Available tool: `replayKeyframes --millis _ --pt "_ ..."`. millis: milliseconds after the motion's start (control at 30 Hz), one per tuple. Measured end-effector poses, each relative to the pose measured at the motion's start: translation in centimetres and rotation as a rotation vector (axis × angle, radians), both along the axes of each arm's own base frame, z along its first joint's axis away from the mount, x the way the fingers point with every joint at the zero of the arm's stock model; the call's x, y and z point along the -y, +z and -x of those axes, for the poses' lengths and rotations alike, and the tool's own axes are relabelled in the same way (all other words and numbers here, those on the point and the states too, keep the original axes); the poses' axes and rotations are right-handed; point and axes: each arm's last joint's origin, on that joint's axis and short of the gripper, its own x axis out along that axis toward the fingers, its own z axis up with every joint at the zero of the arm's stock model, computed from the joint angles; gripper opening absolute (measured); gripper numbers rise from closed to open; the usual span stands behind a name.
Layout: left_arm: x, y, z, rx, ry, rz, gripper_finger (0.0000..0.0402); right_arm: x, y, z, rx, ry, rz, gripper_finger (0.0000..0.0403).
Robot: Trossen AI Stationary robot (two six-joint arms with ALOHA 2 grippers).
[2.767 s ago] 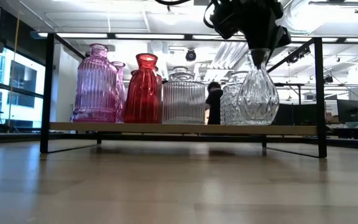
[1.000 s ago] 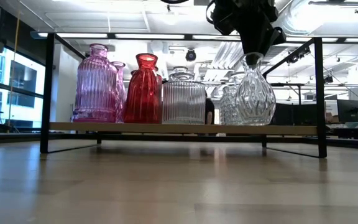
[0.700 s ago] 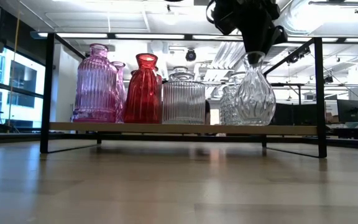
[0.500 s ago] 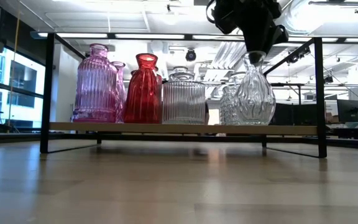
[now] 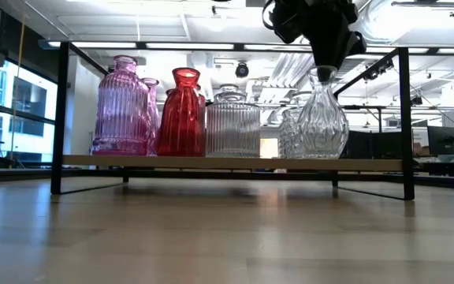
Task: Sort vases onto shelf
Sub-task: Put the transparent vase aligned with the other transparent vases on the shelf
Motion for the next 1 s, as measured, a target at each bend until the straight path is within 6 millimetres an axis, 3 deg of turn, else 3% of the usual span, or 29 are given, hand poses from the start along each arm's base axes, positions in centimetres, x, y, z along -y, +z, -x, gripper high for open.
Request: replayKeyframes --millis 1000 --pt "0.02 0.03 -0.03 0.007 0.007 0.008 0.0115 -0.02 0.96 0.27 0.058 0.0 -0.03 0.0012"
